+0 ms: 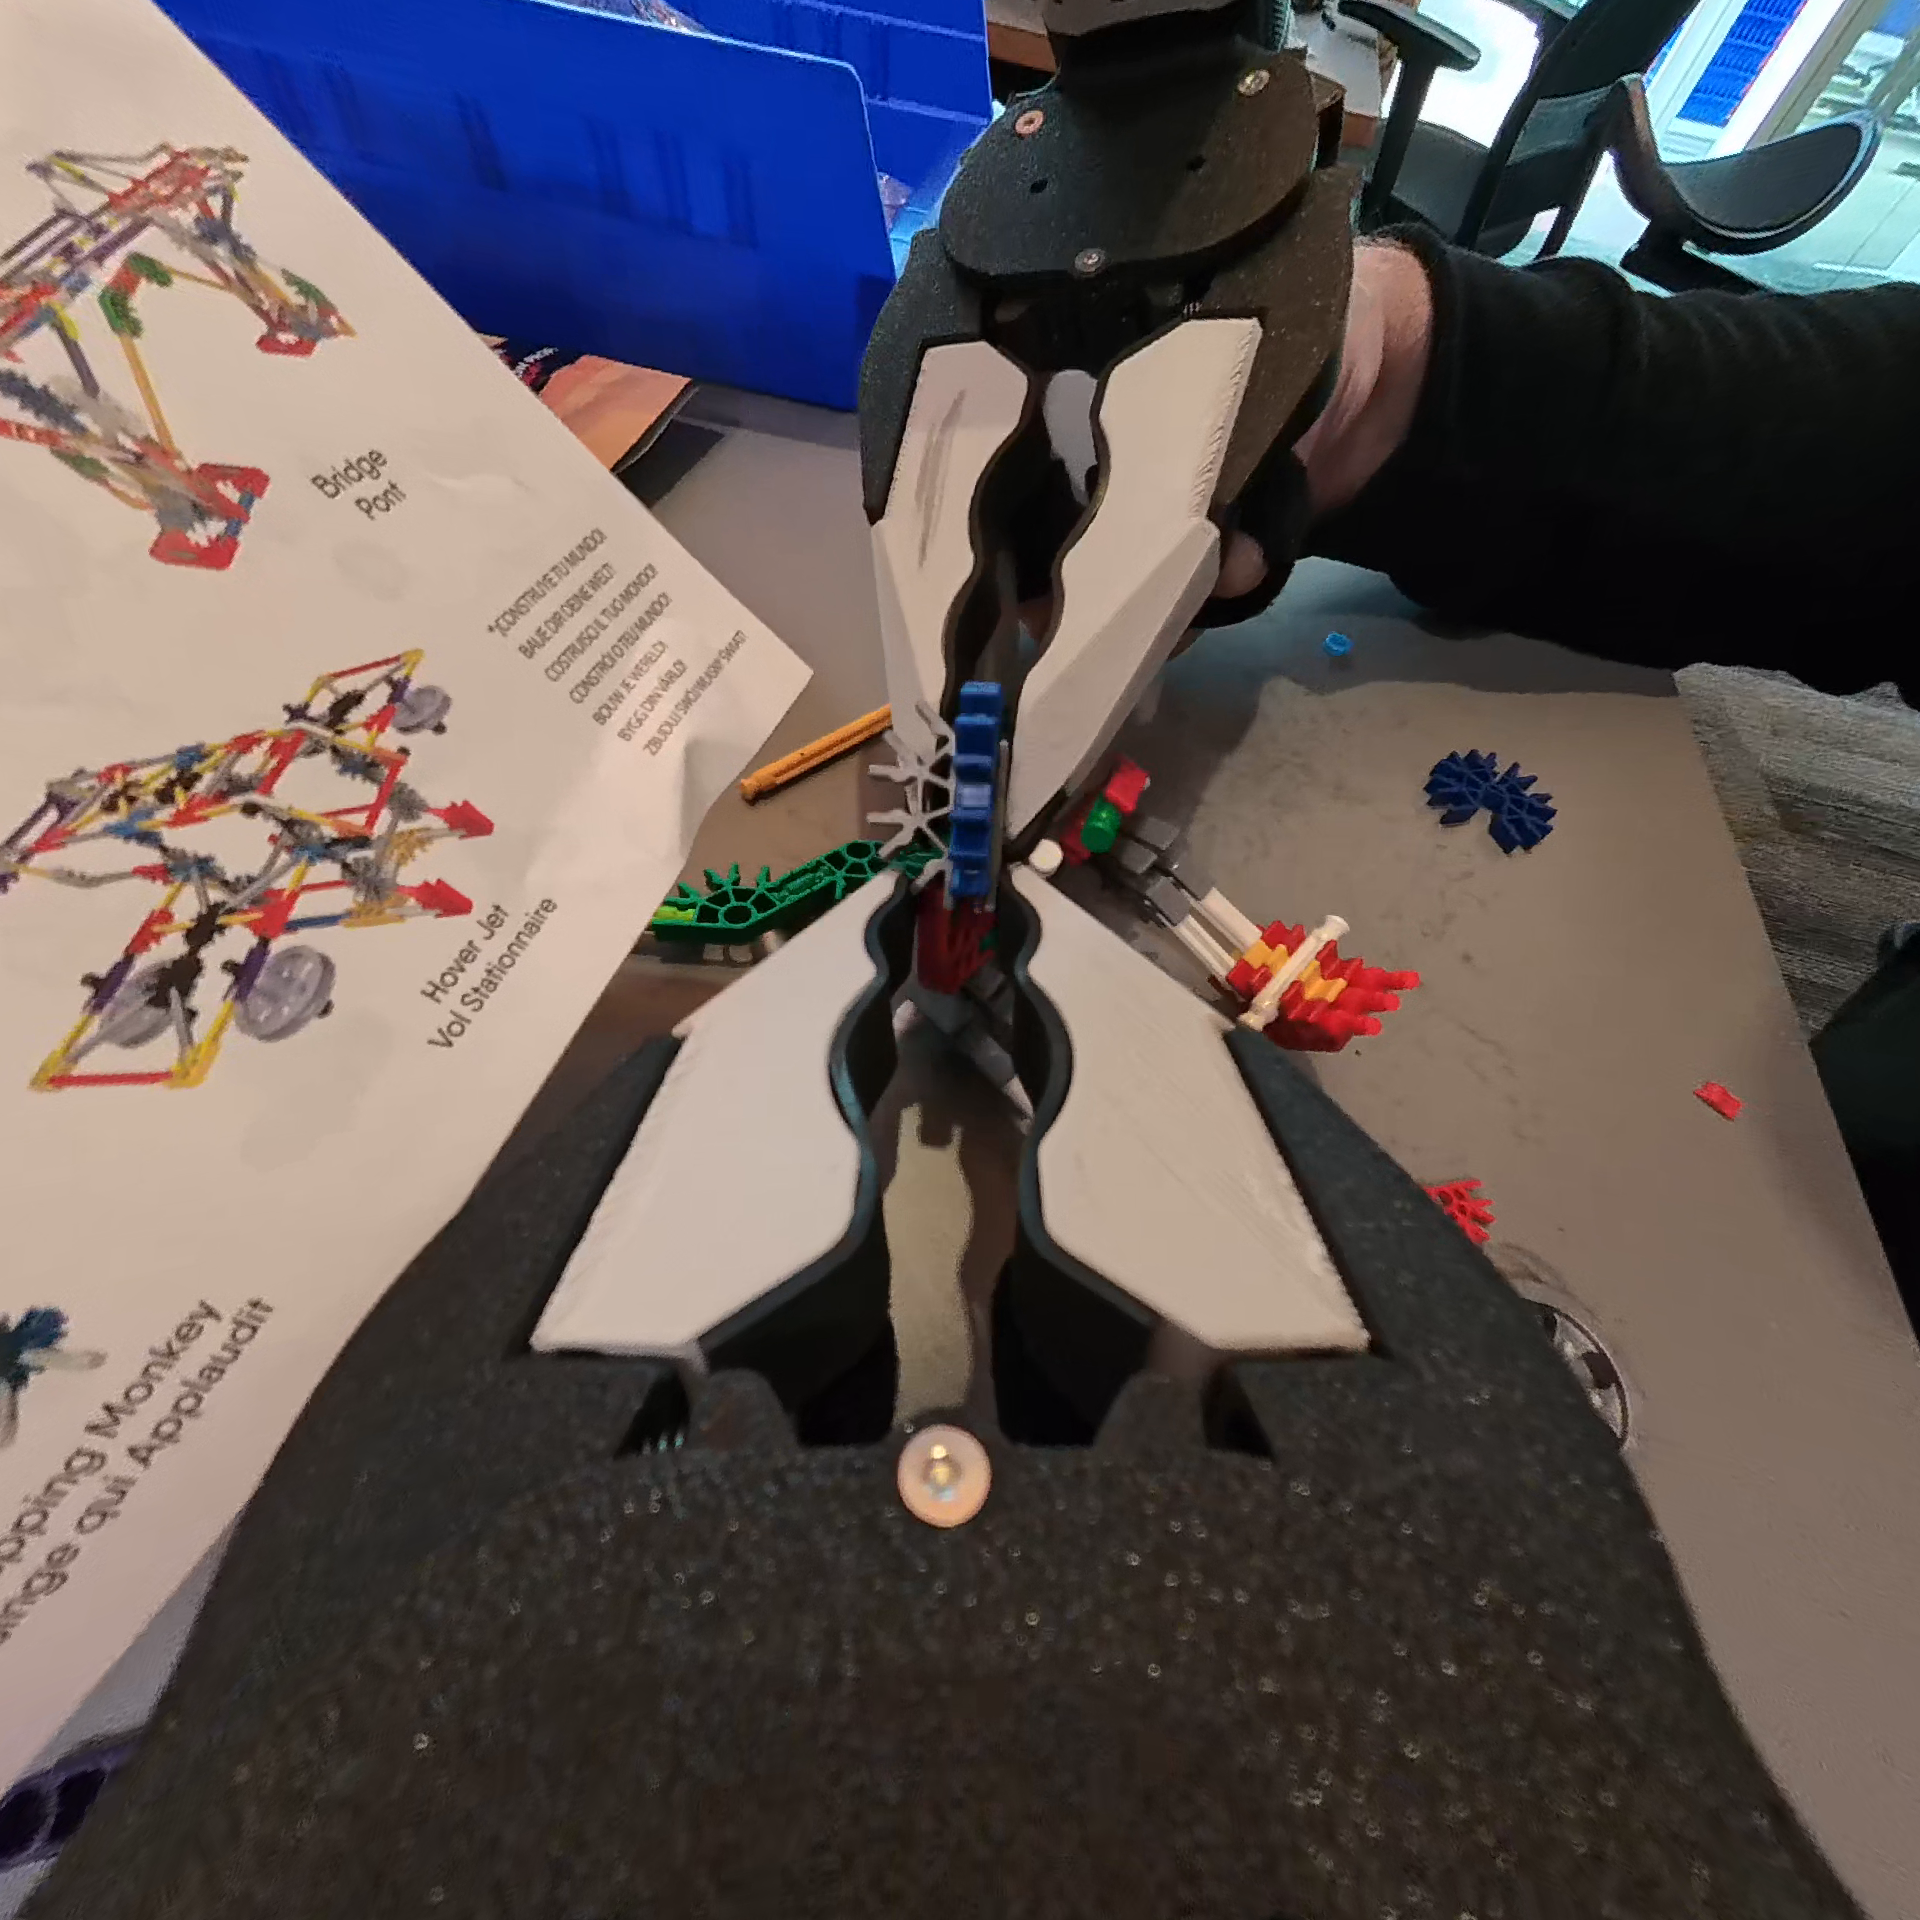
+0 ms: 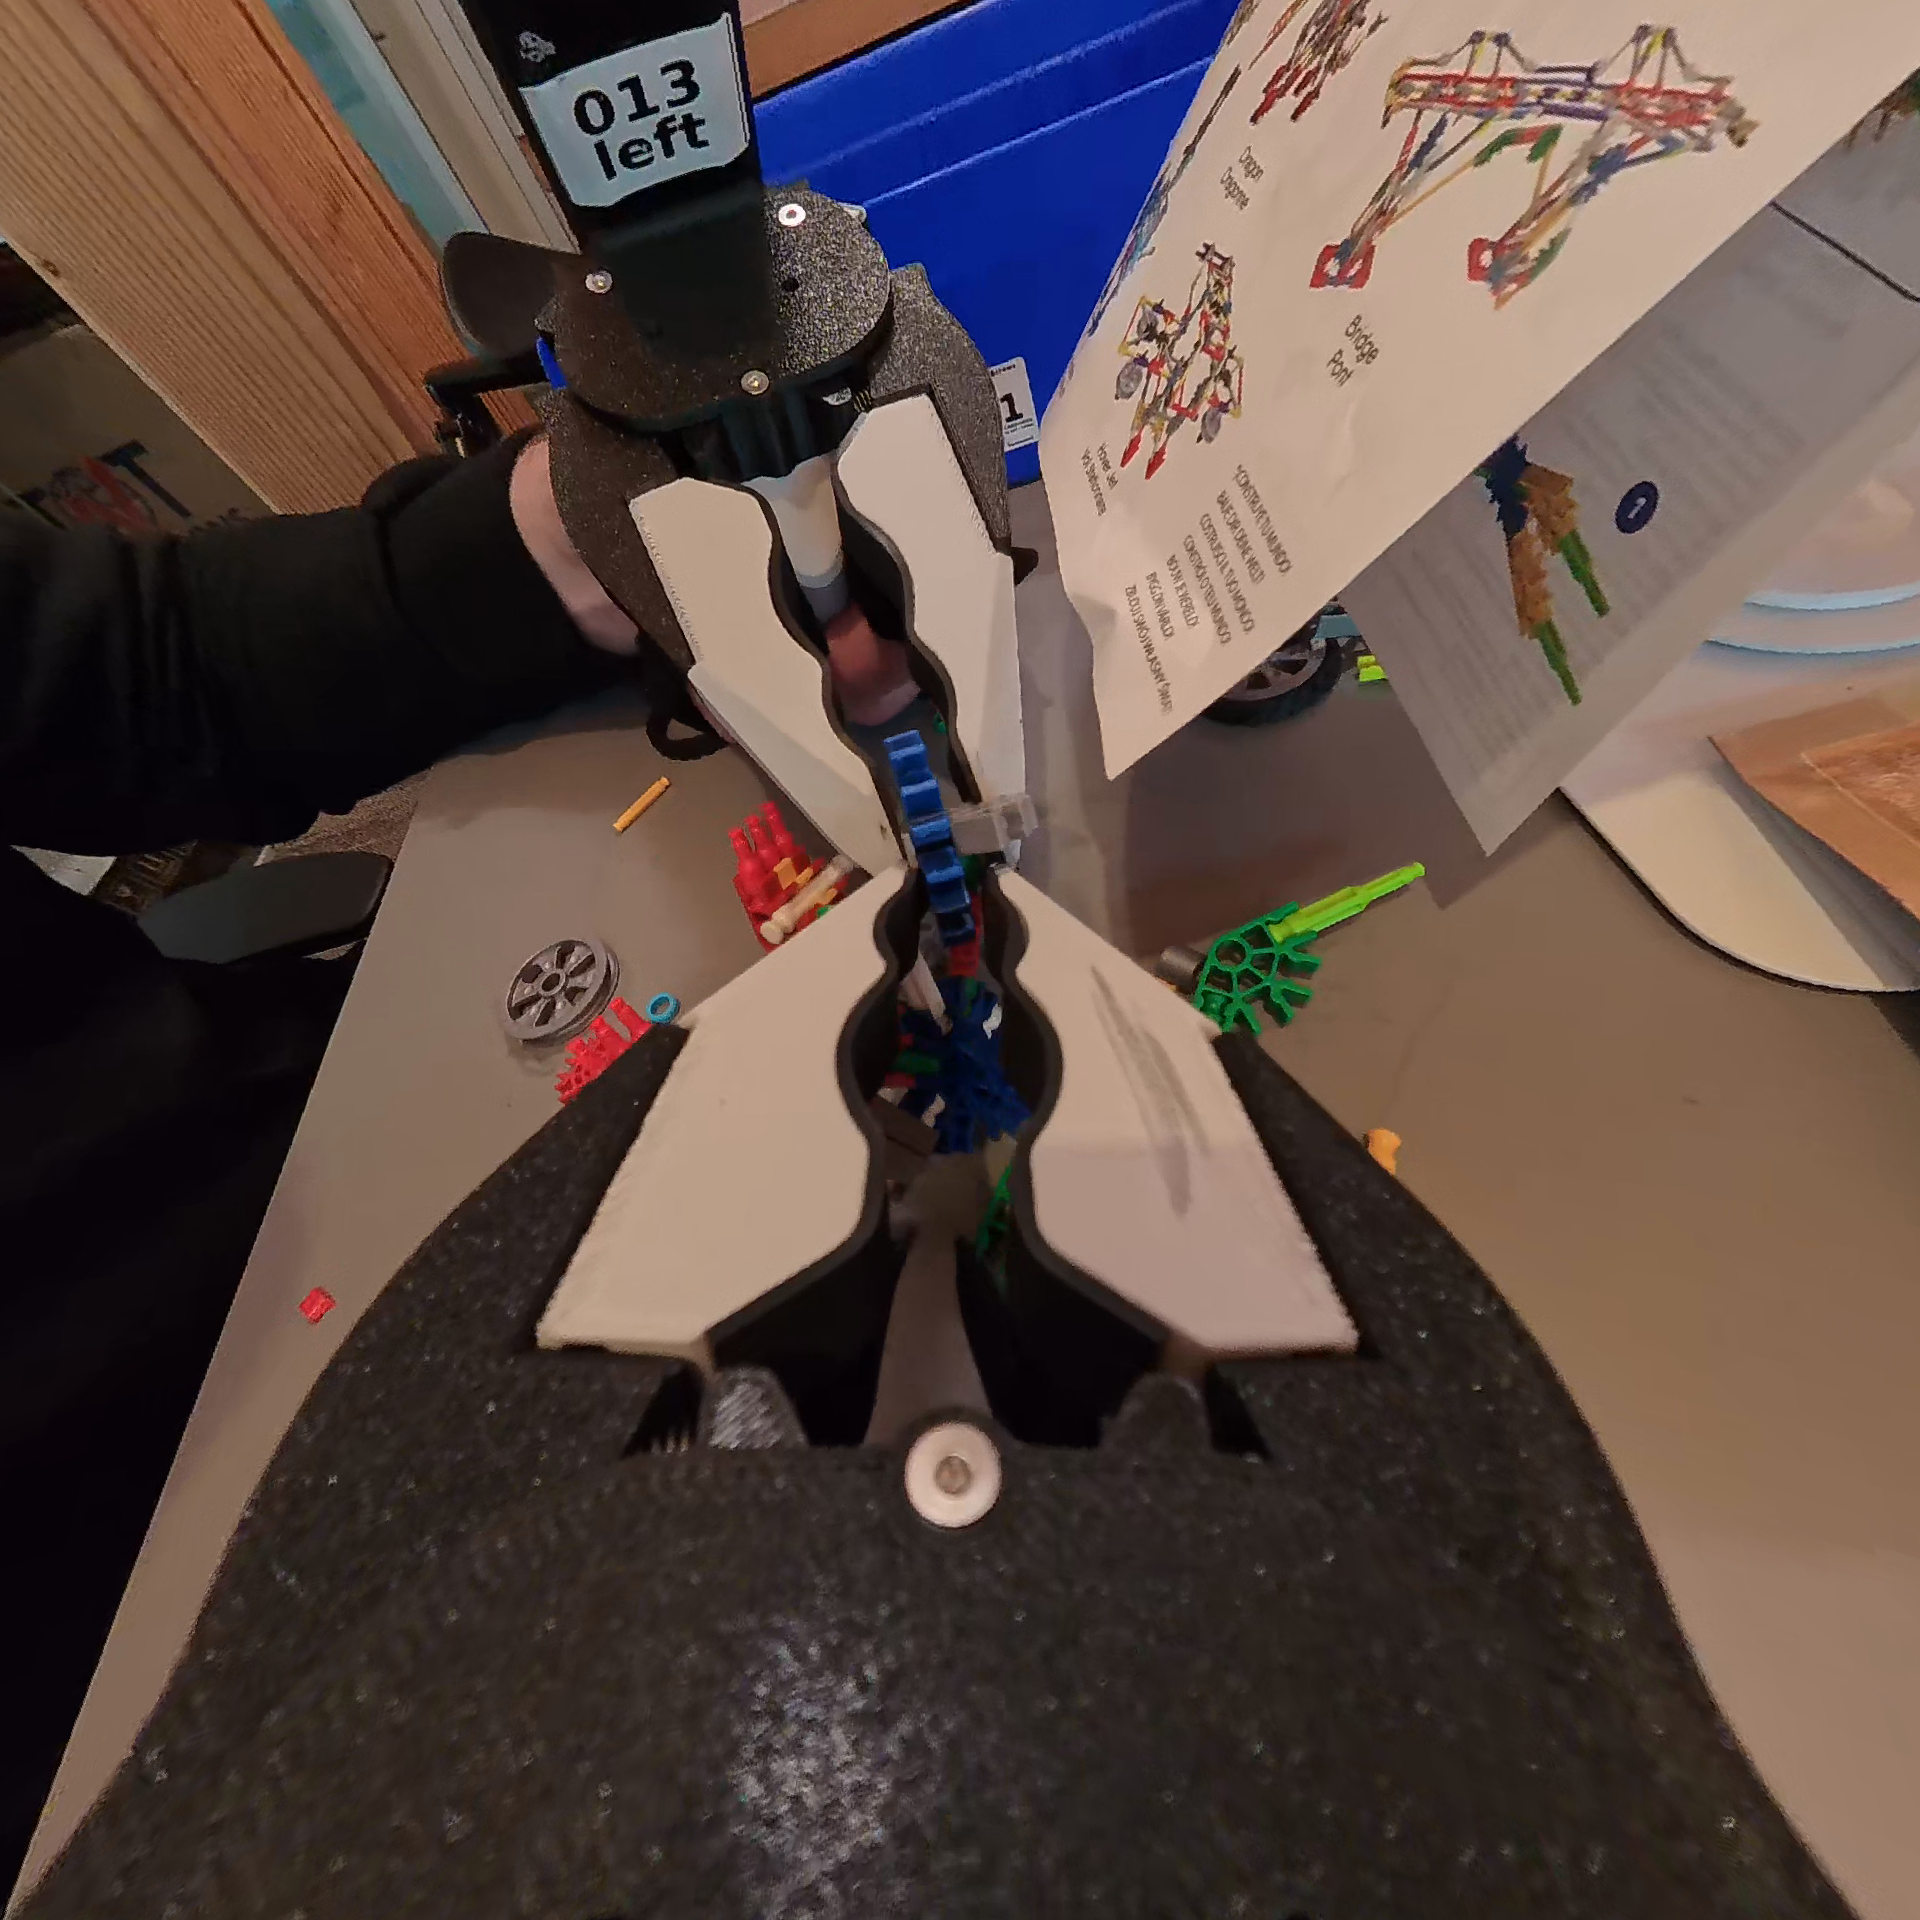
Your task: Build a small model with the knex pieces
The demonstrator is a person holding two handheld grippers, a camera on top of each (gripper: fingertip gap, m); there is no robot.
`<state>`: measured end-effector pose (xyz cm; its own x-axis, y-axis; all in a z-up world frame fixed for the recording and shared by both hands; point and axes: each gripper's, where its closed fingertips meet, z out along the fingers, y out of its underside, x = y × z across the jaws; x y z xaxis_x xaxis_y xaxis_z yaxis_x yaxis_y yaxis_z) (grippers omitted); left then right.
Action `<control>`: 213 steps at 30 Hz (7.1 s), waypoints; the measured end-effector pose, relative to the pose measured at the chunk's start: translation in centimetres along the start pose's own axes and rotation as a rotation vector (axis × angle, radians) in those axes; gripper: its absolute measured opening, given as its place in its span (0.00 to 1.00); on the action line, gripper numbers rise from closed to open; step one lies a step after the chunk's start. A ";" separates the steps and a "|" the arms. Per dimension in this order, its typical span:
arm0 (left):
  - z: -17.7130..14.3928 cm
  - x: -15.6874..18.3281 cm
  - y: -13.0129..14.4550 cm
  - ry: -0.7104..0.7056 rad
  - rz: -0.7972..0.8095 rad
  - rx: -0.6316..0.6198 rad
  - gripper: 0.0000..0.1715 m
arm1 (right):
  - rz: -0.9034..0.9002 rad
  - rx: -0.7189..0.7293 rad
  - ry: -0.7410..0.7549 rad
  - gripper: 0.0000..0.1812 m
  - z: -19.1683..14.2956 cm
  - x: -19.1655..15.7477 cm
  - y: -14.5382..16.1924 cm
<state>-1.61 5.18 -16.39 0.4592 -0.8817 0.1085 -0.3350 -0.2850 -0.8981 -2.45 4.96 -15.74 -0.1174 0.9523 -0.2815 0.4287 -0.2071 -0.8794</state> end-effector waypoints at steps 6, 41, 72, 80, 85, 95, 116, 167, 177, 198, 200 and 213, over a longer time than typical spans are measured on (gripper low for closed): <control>-0.4 -0.4 -0.6 -0.006 -0.018 0.044 0.07 | 0.003 0.005 0.006 0.03 -0.4 0.2 -0.1; 0.1 -0.5 0.1 -0.019 -0.032 -0.008 0.03 | 0.079 0.054 -0.005 0.03 -0.2 0.6 -0.4; 0.1 -0.5 0.0 -0.022 -0.006 0.005 0.04 | 0.152 0.025 -0.007 0.06 -0.1 1.3 0.2; 0.1 -0.5 0.0 -0.023 0.030 0.012 0.03 | 0.168 0.021 -0.024 0.06 0.0 1.2 0.3; 0.2 -0.4 0.0 -0.021 0.059 0.008 0.03 | 0.192 0.017 -0.042 0.06 0.0 1.3 0.3; 0.4 -0.2 0.0 -0.020 0.111 0.006 0.02 | 0.214 0.010 -0.066 0.06 0.0 1.2 0.3; 0.5 0.1 0.2 0.016 0.145 -0.008 0.01 | 0.268 -0.007 -0.126 0.04 0.2 1.1 0.3; 1.2 -0.4 0.8 -0.057 0.187 -0.103 0.08 | 0.122 -0.022 -0.048 0.06 0.2 1.1 0.5; 1.3 0.0 0.7 -0.045 0.227 -0.098 0.07 | 0.037 -0.063 -0.040 0.05 -0.1 0.5 0.7; 2.1 2.3 0.6 0.024 0.369 -0.119 0.06 | -0.112 -0.167 -0.092 0.03 -1.8 -1.7 1.7; 2.1 2.2 0.6 0.018 0.377 -0.118 0.06 | -0.104 -0.162 -0.092 0.03 -1.8 -1.6 1.7; 1.9 1.9 0.5 -0.009 0.399 -0.107 0.06 | -0.058 -0.113 -0.117 0.03 -1.8 -1.4 1.5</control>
<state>0.73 4.07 -17.41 0.2827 -0.9277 -0.2439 -0.5716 0.0412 -0.8195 -0.08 3.68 -15.94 -0.2455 0.9279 -0.2806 0.5156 -0.1201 -0.8484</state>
